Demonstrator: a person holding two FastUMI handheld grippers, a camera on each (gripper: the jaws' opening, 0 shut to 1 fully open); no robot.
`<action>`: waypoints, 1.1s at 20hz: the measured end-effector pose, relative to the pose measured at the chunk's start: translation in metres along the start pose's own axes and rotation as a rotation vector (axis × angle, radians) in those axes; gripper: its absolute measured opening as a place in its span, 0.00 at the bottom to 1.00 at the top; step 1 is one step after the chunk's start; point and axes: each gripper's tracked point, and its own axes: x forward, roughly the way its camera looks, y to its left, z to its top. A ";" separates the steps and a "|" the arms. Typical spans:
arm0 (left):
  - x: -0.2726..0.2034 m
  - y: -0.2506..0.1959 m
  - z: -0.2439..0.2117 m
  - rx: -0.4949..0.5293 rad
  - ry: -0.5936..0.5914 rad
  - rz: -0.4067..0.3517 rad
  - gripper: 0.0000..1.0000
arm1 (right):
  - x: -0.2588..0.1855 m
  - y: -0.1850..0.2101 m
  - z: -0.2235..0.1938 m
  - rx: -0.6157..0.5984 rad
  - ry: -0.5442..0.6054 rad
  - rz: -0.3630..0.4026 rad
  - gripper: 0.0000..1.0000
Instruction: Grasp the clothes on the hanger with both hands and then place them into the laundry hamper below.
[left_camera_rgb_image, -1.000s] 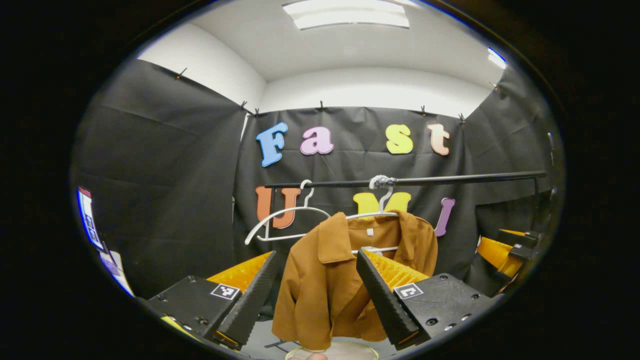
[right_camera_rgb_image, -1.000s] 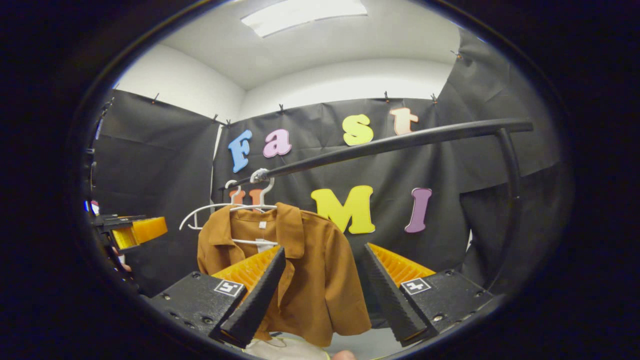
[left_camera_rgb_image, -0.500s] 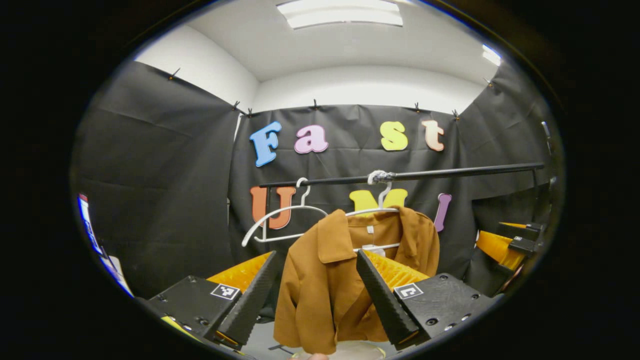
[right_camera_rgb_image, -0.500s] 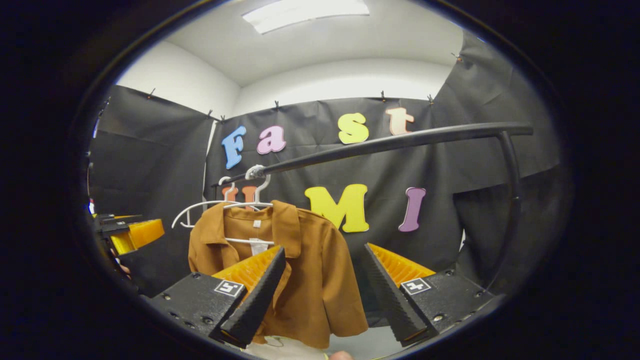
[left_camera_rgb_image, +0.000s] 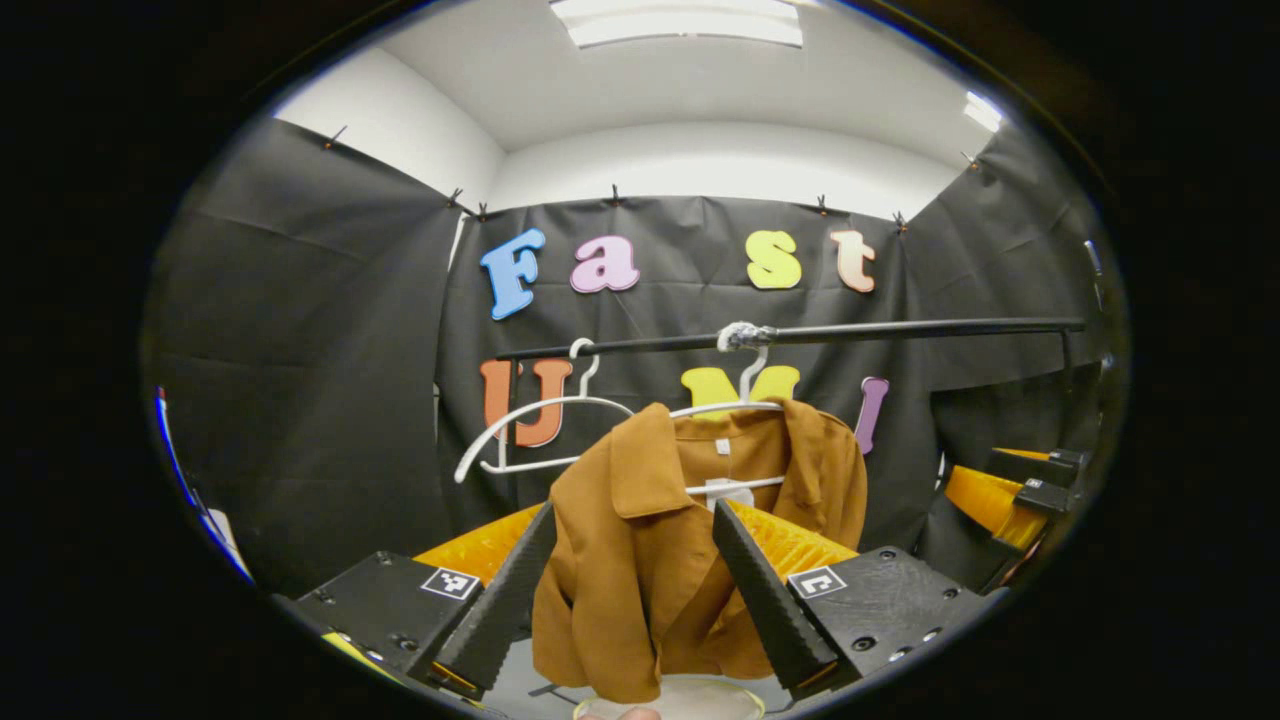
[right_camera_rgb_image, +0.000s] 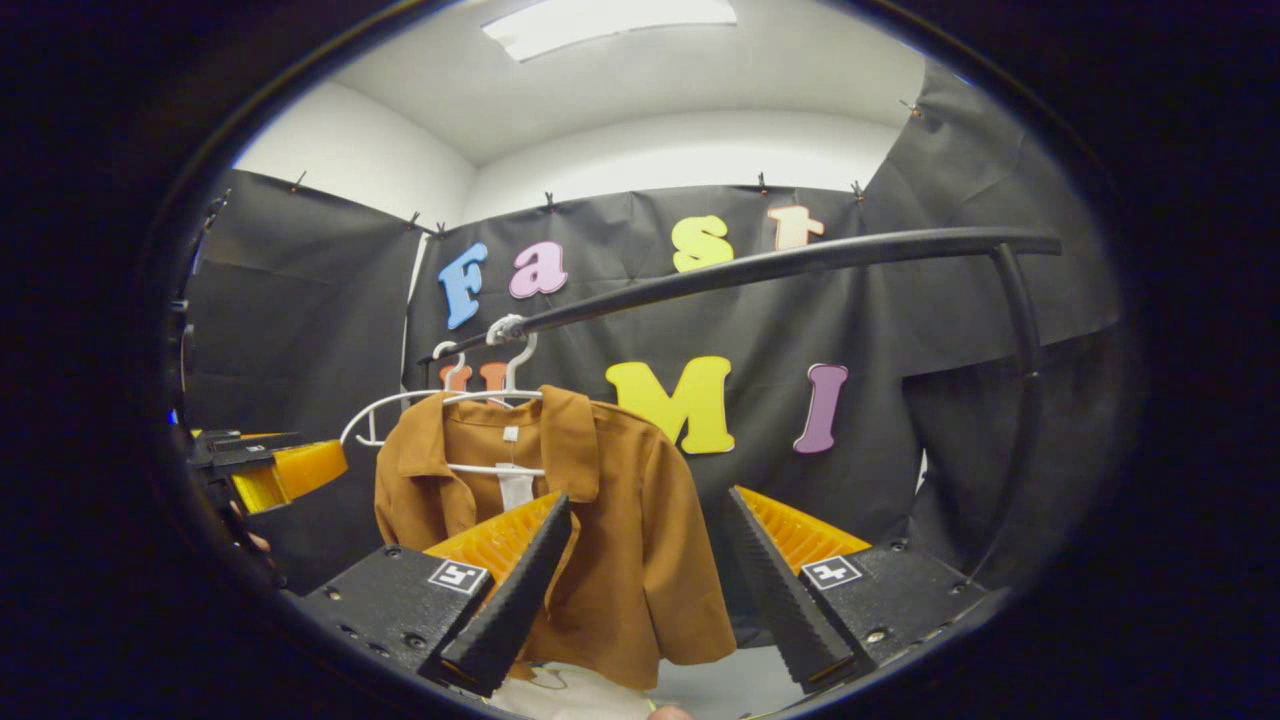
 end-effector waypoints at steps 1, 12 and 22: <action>0.002 -0.004 -0.002 -0.001 0.004 -0.007 1.00 | 0.003 0.002 -0.004 0.002 0.008 0.006 0.96; 0.050 -0.027 -0.051 -0.071 0.118 -0.043 1.00 | 0.060 0.038 -0.054 0.112 0.159 0.141 0.98; 0.117 -0.035 -0.084 -0.156 0.202 -0.045 0.97 | 0.130 0.059 -0.084 0.303 0.273 0.224 0.94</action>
